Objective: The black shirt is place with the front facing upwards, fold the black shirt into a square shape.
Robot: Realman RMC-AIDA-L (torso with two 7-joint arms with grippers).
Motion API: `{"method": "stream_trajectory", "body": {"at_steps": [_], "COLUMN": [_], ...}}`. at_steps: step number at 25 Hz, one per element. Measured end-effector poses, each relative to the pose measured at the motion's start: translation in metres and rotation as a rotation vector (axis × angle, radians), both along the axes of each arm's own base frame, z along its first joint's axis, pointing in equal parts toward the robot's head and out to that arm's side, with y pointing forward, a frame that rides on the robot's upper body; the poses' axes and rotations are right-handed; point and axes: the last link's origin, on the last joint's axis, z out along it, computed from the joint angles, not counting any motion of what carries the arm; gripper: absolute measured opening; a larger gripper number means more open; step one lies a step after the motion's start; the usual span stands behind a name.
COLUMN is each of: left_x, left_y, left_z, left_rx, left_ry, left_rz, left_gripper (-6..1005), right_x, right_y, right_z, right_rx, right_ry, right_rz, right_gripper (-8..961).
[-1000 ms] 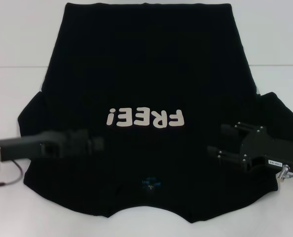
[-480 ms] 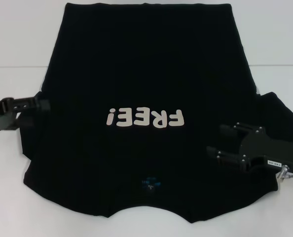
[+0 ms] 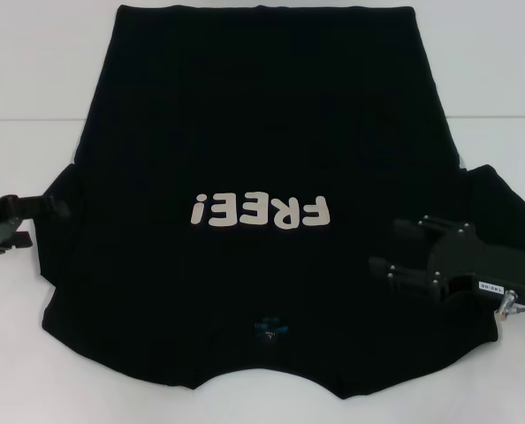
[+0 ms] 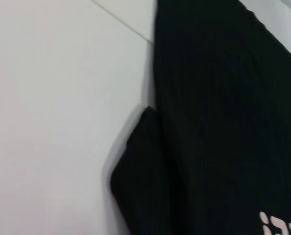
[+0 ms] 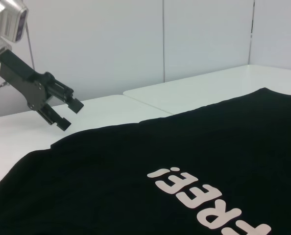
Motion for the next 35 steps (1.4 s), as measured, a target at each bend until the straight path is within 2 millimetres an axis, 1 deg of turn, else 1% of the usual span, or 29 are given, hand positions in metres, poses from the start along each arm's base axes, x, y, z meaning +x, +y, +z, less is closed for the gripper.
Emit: {"method": "stream_trajectory", "body": {"at_steps": [5,15,19,30,35], "left_x": [0.000,-0.008,-0.010,-0.008,-0.004], "left_y": [0.001,0.000,-0.002,-0.003,-0.001], "left_z": [-0.007,-0.006,-0.011,-0.019,-0.024], "left_rx": [0.007,0.035,0.027,0.015,0.000], "left_ry": [0.004,0.026,0.028,0.020,0.009], "left_rz": [0.005,0.028,0.035,0.032,0.025], "left_gripper": [942,940,939,937,936], "right_x": [-0.001,-0.001,-0.001,-0.002,-0.002], "right_y": [0.001,0.001,0.000,0.000,-0.001], "right_z": [0.000,0.000,0.000,-0.001,-0.001], "right_rx": [-0.002,-0.003,-0.004,-0.007,-0.009], "right_ry": [-0.003,-0.001,-0.001,0.002,0.005], "right_rz": [0.005,0.006,0.005,0.008,0.009], "right_gripper": [764,763,763,763,763]}}
